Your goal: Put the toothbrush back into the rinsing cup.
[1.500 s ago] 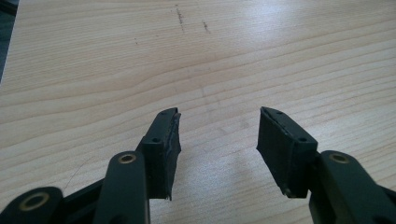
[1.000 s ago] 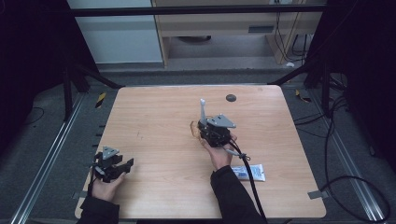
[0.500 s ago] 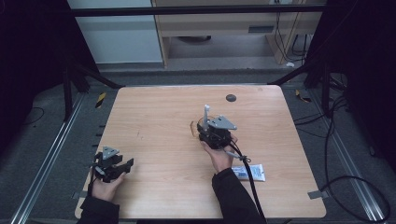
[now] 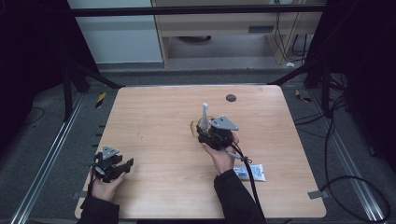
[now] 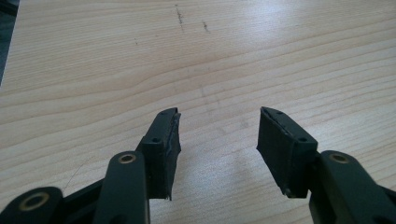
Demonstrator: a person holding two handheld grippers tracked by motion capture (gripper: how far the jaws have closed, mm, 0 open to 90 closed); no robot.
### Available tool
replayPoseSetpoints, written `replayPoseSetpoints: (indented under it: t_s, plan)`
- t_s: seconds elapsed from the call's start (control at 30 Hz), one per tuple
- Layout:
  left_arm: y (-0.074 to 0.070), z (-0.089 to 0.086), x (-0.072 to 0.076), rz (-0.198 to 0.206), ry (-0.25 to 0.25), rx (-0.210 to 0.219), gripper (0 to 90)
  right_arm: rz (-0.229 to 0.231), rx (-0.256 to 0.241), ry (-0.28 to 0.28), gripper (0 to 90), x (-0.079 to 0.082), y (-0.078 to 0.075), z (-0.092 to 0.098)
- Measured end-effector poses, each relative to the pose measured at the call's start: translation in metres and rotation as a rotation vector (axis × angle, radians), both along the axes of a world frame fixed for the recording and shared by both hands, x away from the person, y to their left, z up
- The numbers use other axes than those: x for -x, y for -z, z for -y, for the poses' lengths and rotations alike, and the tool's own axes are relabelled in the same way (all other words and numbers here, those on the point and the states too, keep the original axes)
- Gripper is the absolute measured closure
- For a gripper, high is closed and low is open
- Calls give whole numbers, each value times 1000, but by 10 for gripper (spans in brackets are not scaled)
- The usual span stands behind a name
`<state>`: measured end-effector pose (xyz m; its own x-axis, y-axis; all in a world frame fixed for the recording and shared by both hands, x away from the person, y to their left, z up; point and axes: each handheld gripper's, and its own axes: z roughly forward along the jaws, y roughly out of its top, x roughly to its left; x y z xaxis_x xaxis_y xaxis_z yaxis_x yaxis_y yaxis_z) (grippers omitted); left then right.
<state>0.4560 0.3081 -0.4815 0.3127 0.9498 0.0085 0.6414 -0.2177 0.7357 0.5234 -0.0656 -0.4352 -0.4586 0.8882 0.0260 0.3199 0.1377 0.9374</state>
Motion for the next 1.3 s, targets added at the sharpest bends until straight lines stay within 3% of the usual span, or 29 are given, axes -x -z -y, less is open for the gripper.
replayPoseSetpoints:
  t_s: [0.47, 0.9, 1.17, 1.3]
  plan:
    - [-1, 0, 1, 5, -5, 2, 472, -11, 23, -45, 250, 22, -11, 22]
    - [-2, 0, 2, 10, -10, 0, 473, -7, 48, -3, 259, 44, -27, 77]
    - [-2, 0, 2, 9, -7, 2, 494, -45, 54, 3, 302, 55, -20, 105]
    - [-2, 1, 2, 6, -1, 3, 513, -85, 64, 0, 342, 58, -11, 112]
